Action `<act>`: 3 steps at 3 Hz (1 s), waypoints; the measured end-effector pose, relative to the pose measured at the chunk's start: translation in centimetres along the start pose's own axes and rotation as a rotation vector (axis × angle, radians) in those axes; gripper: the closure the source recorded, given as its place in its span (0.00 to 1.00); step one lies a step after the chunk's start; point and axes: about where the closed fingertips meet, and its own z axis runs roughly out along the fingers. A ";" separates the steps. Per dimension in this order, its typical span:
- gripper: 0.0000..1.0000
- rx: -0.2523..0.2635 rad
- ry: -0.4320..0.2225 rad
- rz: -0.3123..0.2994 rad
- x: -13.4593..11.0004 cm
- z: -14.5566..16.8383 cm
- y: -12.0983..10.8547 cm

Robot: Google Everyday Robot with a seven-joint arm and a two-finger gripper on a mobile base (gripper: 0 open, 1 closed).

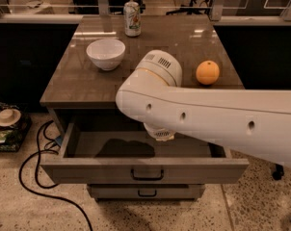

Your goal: Open top drawer

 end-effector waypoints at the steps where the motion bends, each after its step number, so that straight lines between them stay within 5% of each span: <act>1: 1.00 -0.028 -0.027 0.091 2.4 0.8 -1.7; 3: 1.00 -0.157 -0.124 0.271 6.7 0.8 0.0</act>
Offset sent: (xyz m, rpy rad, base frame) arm 0.0068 -0.0720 0.0114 0.1872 0.1231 -0.3160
